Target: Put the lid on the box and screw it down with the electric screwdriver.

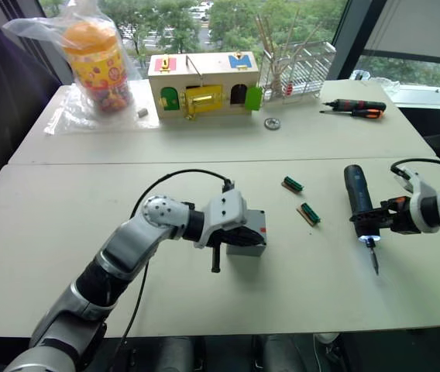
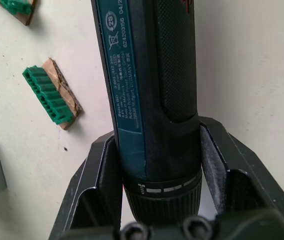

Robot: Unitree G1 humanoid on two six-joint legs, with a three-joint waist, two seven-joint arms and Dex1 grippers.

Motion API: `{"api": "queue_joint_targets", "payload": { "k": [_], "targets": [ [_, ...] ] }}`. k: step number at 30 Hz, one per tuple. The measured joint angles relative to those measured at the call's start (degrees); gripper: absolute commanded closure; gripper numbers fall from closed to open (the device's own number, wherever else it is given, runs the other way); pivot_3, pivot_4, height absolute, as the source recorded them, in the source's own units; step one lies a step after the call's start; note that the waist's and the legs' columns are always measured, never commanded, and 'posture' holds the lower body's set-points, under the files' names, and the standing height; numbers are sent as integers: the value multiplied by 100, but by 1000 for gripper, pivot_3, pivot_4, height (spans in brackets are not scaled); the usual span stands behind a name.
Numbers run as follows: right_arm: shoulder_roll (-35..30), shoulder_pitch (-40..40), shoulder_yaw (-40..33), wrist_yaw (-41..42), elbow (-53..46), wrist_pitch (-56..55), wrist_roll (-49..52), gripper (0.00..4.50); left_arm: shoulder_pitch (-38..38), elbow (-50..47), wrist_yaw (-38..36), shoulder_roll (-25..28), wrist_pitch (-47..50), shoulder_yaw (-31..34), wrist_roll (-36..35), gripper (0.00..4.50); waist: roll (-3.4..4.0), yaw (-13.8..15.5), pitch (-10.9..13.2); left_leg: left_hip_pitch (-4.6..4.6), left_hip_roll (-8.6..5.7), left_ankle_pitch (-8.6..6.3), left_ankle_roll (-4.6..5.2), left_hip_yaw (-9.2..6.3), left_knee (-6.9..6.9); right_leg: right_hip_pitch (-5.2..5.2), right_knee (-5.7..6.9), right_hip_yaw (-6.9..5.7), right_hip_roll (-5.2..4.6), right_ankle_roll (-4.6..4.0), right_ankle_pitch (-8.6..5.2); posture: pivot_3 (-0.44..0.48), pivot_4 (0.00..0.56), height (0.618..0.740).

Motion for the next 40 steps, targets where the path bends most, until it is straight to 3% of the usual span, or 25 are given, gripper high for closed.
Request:
{"api": "queue_joint_targets", "payload": {
  "k": [4,6,10,11,15,17,22,25,27,32,40],
  "targets": [
    [196,-239,211,298,393,-127,-398,2763,35,-8,184,10,28,7,-1,4500,1,3,1,-7,-2,0,0,-4,5,0,-1,-1,-1,4,2,0,150,711],
    [198,-267,300,442,391,-204,-558,1741,31,77,259,51,25,22,60,4500,1,-8,1,-7,-2,0,0,-3,5,0,-1,-1,0,4,2,0,150,711],
    [266,-325,306,658,352,-301,-722,135,-19,370,506,-117,71,530,-119,4500,-2,-12,0,-4,1,3,-4,-5,11,5,1,-3,3,8,4,0,150,711],
    [280,-327,277,680,332,-343,-754,21,-65,442,596,-159,117,697,-200,4500,-2,-10,0,-4,1,3,-4,-5,12,8,0,-3,3,9,5,0,150,711],
    [337,-229,-99,613,177,-765,-945,21,-104,665,986,-195,406,1681,-613,4500,-2,-14,1,-4,1,3,-5,-4,4,4,0,-3,3,11,6,0,150,711],
    [286,194,-583,673,-429,-1149,-892,21,85,540,1063,-21,643,2111,-897,4500,-1,-15,1,-4,3,5,-9,-7,-11,4,1,-7,5,12,6,0,150,711],
    [675,2310,-2888,770,-2778,-2506,-489,21,1212,-62,1058,640,1488,2923,-1690,4500,-7,19,4,-11,4,6,-12,-12,-14,7,-3,-21,5,13,5,0,150,711],
    [859,3570,-4085,1312,-4031,-1806,725,21,1937,-459,1063,895,1885,3186,-2101,4500,-10,54,7,14,4,6,-12,-21,7,39,-8,-18,4,13,5,0,150,711],
    [899,4305,-4469,1496,-4637,-1475,1195,21,2314,-699,1085,949,2087,3253,-2340,4500,-16,57,10,83,5,-1,-9,-25,1,107,-18,-17,3,11,3,0,150,711],
    [952,5745,-4479,1811,-5346,-1526,1337,21,3347,-1251,1082,1133,2239,3178,-2669,4500,-16,10,6,90,5,-8,-3,-22,-16,101,-19,-5,-1,6,1,0,150,711],
    [717,6224,-3739,2175,-5401,-2353,857,21,3724,-1371,1318,1005,2151,3130,-2882,4500,-16,5,6,83,3,-7,-1,-20,-13,92,-17,-3,-4,-13,-9,0,150,711]
  ]
}}
